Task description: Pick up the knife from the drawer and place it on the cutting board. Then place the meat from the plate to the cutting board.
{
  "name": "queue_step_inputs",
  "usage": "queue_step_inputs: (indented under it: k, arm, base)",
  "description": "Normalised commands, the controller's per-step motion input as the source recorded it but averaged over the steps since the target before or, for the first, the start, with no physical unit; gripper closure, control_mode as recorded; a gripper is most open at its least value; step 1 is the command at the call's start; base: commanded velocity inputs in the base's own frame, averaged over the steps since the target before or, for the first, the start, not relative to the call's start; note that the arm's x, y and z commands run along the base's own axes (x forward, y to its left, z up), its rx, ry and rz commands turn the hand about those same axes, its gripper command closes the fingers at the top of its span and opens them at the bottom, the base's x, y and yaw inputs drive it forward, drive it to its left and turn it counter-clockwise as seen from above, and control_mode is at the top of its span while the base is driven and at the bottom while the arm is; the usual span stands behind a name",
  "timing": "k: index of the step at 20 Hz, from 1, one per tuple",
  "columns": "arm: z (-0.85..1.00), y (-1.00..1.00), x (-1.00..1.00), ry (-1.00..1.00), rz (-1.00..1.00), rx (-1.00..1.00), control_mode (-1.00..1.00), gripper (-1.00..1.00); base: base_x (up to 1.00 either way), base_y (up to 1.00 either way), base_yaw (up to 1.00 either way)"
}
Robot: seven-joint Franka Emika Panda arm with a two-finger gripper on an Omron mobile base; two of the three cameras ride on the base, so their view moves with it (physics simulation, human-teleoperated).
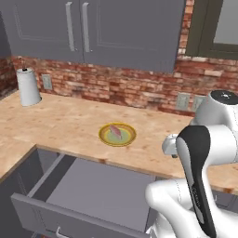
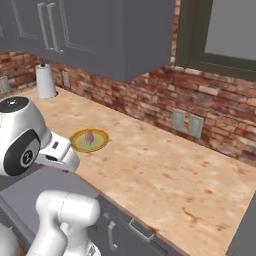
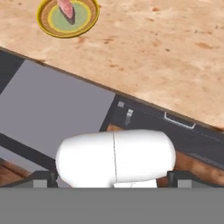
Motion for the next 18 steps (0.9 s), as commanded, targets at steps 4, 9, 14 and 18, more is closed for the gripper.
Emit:
queue_step_inputs:
  k: [4, 9, 14, 18]
  arm:
    - [0.0, 0.0, 0.0, 0.0, 0.0, 0.0, 1.0, -1.0]
    - [0.0, 0.0, 0.0, 0.0, 0.0, 0.0, 1.0, -1.0]
    - [0.0, 0.0, 0.0, 0.0, 0.0, 0.0, 1.0, -1.0]
    - [0.0, 0.0, 0.0, 0.0, 0.0, 0.0, 1.0, -1.0]
  base:
    - [0.66, 0.62, 0.36]
    - [0.78, 0.12, 0.55]
    - [0.82, -0.06, 0.45]
    - [0.93, -0.3, 0.1]
